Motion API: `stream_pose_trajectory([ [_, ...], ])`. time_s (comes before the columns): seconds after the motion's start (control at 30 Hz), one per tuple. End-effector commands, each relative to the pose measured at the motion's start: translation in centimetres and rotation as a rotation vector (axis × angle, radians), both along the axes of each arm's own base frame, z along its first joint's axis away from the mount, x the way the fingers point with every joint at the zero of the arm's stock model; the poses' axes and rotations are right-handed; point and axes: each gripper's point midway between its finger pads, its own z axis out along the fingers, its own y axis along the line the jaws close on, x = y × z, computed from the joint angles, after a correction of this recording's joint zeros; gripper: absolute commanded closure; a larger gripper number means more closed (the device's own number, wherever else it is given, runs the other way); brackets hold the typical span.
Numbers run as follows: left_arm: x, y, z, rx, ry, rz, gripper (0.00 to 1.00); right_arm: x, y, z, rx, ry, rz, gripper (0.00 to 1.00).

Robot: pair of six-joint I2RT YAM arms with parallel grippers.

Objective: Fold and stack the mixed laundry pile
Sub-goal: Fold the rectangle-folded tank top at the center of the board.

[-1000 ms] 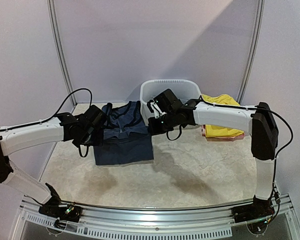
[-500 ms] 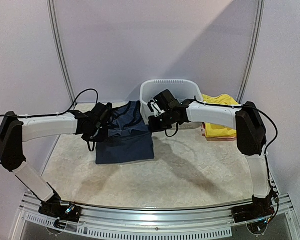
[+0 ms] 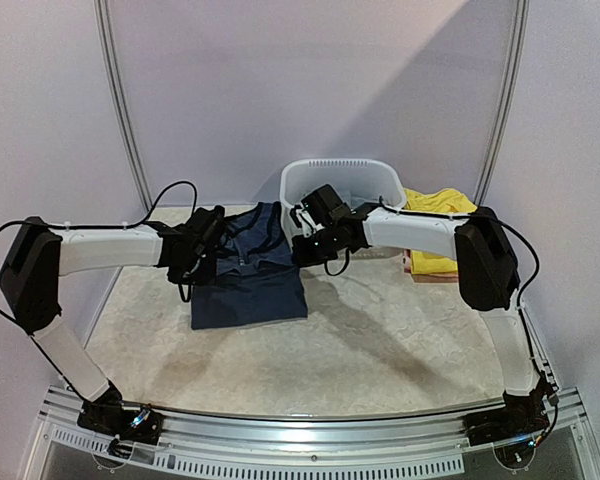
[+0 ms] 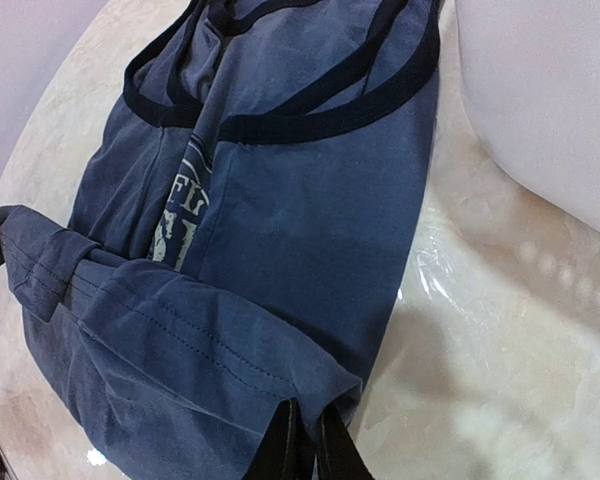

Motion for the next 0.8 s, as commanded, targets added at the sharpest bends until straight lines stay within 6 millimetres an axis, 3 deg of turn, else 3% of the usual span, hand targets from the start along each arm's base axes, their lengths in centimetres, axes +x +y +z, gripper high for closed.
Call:
stream_pose_trajectory([
  [0.0, 0.9, 1.1, -0.5, 0.001, -0.005, 0.056, 1.00, 1.2, 0.2, -0.9, -0.004, -0.013, -0.003, 0.90],
  [0.17, 1.6, 1.4, -0.8, -0.006, -0.010, 0.078, 0.89, 1.9, 0.2, -1.1, -0.016, -0.029, -0.019, 0.69],
  [0.27, 2.2, 1.5, -0.6, -0.023, -0.032, 0.088, 0.62, 2.4, 0.5, -0.5, -0.005, -0.042, -0.022, 0.65],
  [0.37, 2.9, 1.1, 0.5, -0.036, -0.067, 0.075, 0.24, 2.3, 0.8, 0.5, 0.014, -0.046, -0.011, 0.62],
  [0.43, 3.2, 1.0, 1.5, -0.036, -0.089, 0.064, 0.12, 2.1, 0.7, 1.4, 0.027, -0.049, -0.009, 0.59],
  [0.5, 3.1, 0.9, 2.3, -0.038, -0.101, 0.043, 0.14, 1.6, 0.5, 1.9, 0.036, -0.051, -0.004, 0.58],
  [0.53, 3.0, 0.7, 2.5, -0.045, -0.103, 0.028, 0.19, 1.0, 0.2, 1.3, 0.030, -0.042, -0.001, 0.57],
  [0.6, 2.7, -0.2, 2.6, -0.079, -0.101, -0.024, 0.32, 0.2, -0.2, 2.1, 0.045, -0.051, 0.008, 0.57],
  [0.67, 2.3, -1.9, 2.4, -0.136, -0.099, -0.099, 0.43, -0.9, -0.3, 3.0, 0.069, -0.059, 0.026, 0.57],
  [0.77, 1.7, -4.8, 2.1, -0.210, -0.077, -0.219, 0.52, -2.7, -0.2, 2.9, 0.096, -0.053, 0.061, 0.57],
])
